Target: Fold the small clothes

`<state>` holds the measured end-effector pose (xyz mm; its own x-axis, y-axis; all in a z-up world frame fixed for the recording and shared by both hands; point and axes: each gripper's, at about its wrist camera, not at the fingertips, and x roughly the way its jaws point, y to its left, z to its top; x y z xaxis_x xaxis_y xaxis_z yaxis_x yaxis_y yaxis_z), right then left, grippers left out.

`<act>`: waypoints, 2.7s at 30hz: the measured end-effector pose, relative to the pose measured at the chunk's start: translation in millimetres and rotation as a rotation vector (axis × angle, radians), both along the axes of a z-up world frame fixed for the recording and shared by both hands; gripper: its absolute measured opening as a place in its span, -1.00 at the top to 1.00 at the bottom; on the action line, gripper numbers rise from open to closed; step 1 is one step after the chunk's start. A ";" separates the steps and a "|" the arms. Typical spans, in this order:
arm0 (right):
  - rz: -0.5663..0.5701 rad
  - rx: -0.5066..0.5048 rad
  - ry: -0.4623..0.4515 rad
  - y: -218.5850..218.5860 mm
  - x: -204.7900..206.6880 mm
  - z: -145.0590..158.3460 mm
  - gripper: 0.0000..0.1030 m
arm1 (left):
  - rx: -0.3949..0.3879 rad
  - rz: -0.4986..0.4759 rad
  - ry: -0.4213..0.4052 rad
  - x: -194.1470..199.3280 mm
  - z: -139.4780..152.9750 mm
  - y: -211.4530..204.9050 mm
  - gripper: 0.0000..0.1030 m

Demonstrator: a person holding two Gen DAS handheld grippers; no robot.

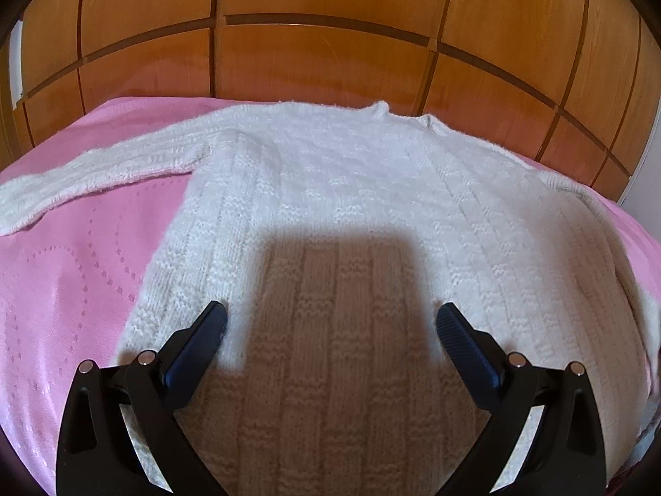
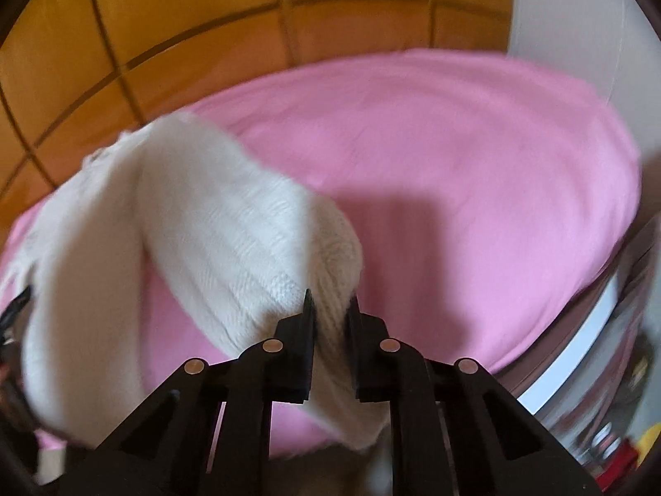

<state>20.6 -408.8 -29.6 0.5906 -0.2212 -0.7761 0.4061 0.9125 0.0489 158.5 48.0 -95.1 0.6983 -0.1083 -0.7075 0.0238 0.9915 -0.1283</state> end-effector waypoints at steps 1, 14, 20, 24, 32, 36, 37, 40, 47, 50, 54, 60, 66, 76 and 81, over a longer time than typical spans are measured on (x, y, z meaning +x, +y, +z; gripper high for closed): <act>-0.017 -0.028 -0.012 -8.9 3.5 5.4 0.75 | -0.002 -0.001 0.000 0.0 -0.1 0.1 -0.96; -0.263 -0.333 -0.036 -127.2 115.6 39.4 0.75 | 0.002 -0.006 0.005 1.9 -2.0 -0.7 -0.96; -0.323 -0.096 -0.008 -141.1 140.2 2.7 -0.19 | -0.009 -0.010 0.006 4.1 -3.5 1.1 -0.96; -0.245 -0.065 -0.157 -93.5 117.5 12.3 -0.25 | -0.005 -0.011 0.006 5.7 -4.3 0.6 -0.96; 0.257 0.284 -0.190 24.8 91.0 -9.2 -0.07 | 0.004 -0.009 0.006 5.3 -2.9 -1.9 -0.96; 0.374 0.381 -0.153 65.4 87.5 -32.8 0.03 | -0.002 -0.010 0.003 2.6 -2.1 -0.8 -0.96; 0.391 0.385 -0.160 73.6 86.0 -35.9 0.21 | -0.005 -0.011 0.001 1.7 -2.0 -0.3 -0.96; 0.447 0.467 -0.129 92.4 89.9 -44.4 0.78 | -0.004 -0.013 0.000 -1.1 -1.9 -0.3 -0.96; 0.461 0.392 -0.201 95.5 57.6 -14.4 0.89 | 0.014 -0.035 -0.009 -10.9 -1.9 -3.2 -0.96; 0.427 0.401 -0.095 83.1 59.3 -42.0 0.89 | 0.024 -0.038 -0.012 -12.5 -2.6 -4.8 -0.96; 0.367 0.519 -0.151 60.6 59.6 -54.3 0.52 | 0.021 -0.039 -0.013 -11.2 -2.7 -5.0 -0.96; 0.050 0.569 -0.297 -10.3 77.8 -49.5 0.33 | 0.020 -0.039 -0.016 -10.8 -3.4 -4.7 -0.96; -0.308 0.646 -0.401 -102.2 86.7 -59.1 0.33 | 0.014 -0.040 -0.016 -11.8 -4.2 -4.5 -0.96; -0.494 0.520 -0.379 -167.4 112.2 -52.4 0.67 | -0.008 -0.049 -0.019 -9.7 -7.6 -1.2 -0.96; -0.456 0.457 -0.397 -162.4 125.8 -24.2 0.75 | -0.013 -0.051 -0.021 -9.4 -7.8 -0.4 -0.96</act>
<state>146.4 -571.2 -53.8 0.7720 -0.2176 -0.5972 0.6112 0.5121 0.6035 149.1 47.6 -102.9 0.7064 -0.1535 -0.6910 0.0772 0.9871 -0.1403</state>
